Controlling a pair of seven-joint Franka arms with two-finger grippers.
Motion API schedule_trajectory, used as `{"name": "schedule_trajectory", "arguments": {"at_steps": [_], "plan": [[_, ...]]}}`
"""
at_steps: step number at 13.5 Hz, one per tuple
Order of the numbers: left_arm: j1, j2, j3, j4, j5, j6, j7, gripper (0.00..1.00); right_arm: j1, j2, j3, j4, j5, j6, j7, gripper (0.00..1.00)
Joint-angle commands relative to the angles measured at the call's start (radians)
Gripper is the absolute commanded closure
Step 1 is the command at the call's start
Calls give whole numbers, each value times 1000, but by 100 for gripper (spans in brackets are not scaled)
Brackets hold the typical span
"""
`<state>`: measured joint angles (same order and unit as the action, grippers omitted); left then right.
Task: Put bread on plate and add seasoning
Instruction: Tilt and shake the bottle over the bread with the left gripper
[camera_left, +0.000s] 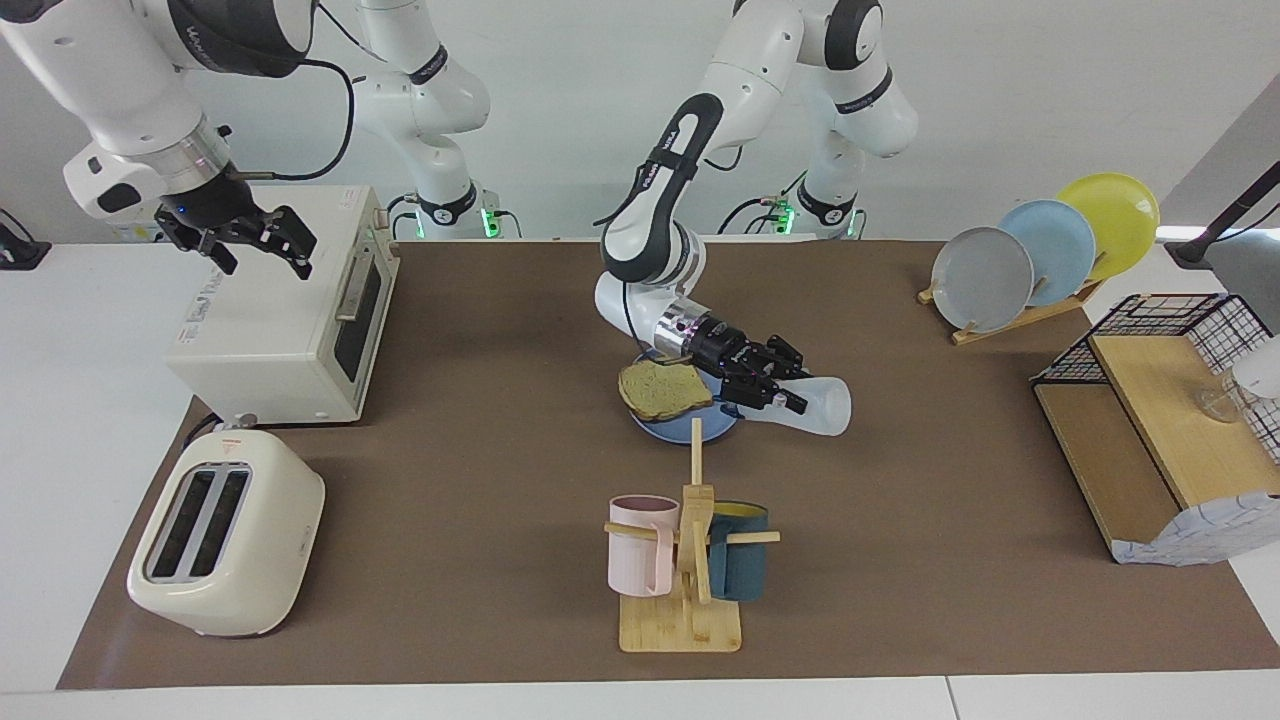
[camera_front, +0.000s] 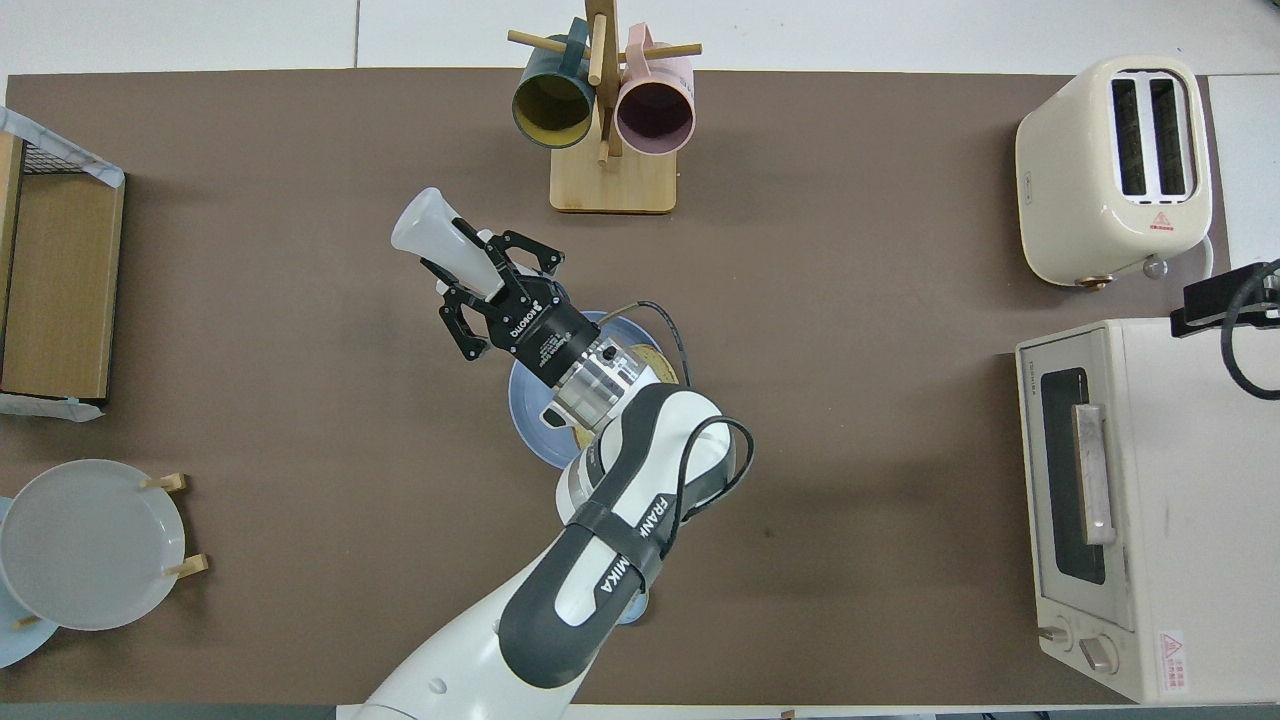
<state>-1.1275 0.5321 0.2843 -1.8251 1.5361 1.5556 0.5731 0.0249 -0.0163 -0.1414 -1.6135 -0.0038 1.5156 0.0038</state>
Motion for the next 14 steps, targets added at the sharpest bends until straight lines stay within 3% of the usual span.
{"name": "schedule_trajectory", "arguments": {"at_steps": [1,9,12,14], "plan": [[-90,-3,6,6,-39,-28,7,100,1,-11,-1,-3,-4,-15,-13,0],[-26,-20,10,-92,-34,23,4,100,1,-10,-1,-3,-4,-15,-11,0],[-89,-24,4,-86,-56,11,7,100,1,-10,-1,-3,-4,-15,-13,0],[-147,-30,6,-86,-134,-15,5,100,1,-10,-1,-3,-4,-15,-13,0]]}}
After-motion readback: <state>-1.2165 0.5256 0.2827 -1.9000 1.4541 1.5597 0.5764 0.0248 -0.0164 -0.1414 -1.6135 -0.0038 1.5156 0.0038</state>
